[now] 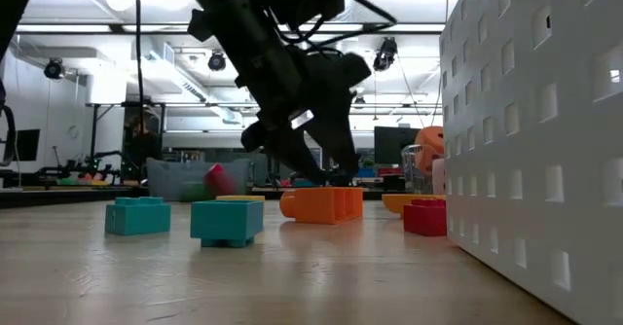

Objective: Pick & Place Toys
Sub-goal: Put the orange game piece into the black bin

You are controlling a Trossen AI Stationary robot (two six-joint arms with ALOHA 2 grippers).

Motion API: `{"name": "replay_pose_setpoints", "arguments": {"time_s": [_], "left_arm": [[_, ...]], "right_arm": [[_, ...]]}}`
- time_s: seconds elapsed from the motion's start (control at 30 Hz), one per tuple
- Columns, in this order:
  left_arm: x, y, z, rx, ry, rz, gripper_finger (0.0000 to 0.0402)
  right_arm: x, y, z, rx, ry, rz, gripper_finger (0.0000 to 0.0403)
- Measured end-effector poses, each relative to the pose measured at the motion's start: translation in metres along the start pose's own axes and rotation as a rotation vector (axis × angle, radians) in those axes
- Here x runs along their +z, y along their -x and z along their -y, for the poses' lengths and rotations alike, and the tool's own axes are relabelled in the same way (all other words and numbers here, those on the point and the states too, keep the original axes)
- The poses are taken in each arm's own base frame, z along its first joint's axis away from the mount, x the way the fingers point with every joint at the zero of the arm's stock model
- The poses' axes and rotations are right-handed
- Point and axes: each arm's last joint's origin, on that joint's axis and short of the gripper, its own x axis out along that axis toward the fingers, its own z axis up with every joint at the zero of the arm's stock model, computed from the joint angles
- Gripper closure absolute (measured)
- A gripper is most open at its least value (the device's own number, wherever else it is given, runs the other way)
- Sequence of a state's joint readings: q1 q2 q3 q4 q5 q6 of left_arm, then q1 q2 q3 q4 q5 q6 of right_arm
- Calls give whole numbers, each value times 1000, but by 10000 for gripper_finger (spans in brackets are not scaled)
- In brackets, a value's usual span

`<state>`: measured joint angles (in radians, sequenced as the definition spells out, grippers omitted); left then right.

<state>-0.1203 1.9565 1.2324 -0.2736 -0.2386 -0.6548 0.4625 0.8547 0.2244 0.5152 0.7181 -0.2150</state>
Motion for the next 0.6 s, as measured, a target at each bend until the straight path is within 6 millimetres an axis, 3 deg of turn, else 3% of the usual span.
{"name": "replay_pose_setpoints", "arguments": {"time_s": [0.6], "left_arm": [[-3, -1, 2, -5, -10, -10, 87]], "right_arm": [[0, 0, 0, 0, 0, 0, 52]]}}
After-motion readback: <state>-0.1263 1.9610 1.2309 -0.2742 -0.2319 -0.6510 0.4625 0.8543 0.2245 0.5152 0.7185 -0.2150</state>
